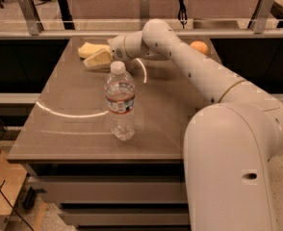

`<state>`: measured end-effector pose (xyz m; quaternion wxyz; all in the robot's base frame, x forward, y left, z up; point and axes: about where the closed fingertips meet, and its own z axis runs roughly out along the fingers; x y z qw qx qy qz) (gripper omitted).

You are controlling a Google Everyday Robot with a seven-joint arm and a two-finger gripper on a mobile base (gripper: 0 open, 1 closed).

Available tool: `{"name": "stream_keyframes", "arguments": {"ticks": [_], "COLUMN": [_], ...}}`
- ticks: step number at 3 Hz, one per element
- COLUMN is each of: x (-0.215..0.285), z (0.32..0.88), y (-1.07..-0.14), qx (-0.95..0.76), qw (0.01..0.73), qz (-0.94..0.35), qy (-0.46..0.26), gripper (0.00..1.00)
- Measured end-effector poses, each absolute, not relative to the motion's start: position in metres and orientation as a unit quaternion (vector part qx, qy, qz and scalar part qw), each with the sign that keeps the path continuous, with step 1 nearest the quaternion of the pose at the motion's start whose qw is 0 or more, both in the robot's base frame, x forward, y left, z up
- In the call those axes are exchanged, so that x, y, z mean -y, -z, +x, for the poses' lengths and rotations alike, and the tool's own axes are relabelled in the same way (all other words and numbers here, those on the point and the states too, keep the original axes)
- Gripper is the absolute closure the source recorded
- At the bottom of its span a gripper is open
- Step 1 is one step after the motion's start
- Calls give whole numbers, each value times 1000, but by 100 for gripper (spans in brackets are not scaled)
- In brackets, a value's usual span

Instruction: Move sponge near water bottle

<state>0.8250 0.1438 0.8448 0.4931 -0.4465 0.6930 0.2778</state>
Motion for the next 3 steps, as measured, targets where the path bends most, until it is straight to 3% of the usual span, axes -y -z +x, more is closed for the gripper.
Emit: {"name": "stream_keyframes", "arguments": {"ticks": [3], "x": [-138], "z": [816], "y": [-853], "qx": [-681], "qw": [498], "qz": [-454], "qy": [-286], "gripper": [88]}}
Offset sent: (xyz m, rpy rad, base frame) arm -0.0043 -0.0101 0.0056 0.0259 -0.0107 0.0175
